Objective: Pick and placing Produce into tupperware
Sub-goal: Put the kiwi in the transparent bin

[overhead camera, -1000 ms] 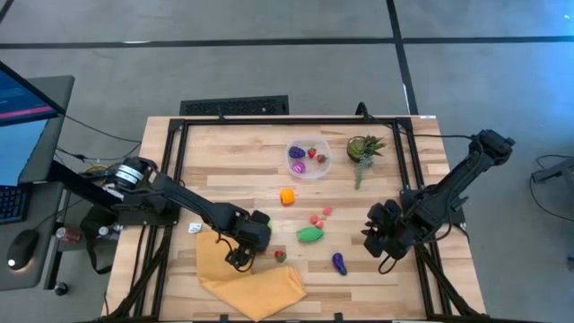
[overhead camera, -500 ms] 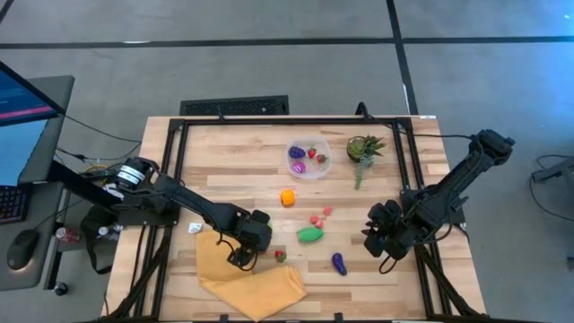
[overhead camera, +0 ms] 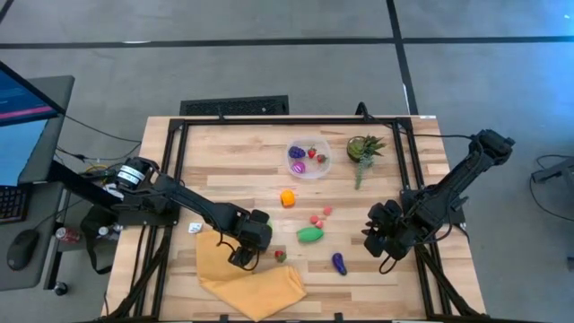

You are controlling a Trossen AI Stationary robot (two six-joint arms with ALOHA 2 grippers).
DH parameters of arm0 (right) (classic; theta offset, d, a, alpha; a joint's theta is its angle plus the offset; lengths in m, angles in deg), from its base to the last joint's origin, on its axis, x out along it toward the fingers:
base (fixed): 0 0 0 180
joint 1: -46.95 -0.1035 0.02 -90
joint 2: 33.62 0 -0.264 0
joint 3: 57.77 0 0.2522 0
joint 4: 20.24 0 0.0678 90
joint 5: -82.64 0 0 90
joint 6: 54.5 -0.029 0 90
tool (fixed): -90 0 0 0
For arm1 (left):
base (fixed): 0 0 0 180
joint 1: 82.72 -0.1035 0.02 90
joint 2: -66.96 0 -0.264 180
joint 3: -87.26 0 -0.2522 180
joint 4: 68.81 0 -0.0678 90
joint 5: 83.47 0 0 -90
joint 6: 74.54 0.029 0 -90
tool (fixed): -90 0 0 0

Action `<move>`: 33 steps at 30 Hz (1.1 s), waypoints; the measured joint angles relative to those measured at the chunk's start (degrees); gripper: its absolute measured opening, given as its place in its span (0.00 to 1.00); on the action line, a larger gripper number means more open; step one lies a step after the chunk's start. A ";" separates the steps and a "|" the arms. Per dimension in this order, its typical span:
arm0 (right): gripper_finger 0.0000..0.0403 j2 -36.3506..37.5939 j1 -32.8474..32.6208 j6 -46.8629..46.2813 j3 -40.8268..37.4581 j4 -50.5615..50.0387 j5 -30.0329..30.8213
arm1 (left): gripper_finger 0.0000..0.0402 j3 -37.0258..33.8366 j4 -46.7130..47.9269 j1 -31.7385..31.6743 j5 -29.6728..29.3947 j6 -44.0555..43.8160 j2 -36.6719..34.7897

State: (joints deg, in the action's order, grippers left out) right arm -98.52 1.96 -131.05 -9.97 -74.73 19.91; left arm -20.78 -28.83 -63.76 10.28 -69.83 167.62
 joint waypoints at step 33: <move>0.39 0.00 0.00 0.51 0.00 -1.31 1.77 | 0.61 18.79 9.60 -12.50 -6.81 8.02 -0.33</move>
State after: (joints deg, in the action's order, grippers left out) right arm -98.52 1.96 -130.55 -9.97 -76.04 21.68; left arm -1.99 -19.23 -76.26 3.46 -61.81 167.29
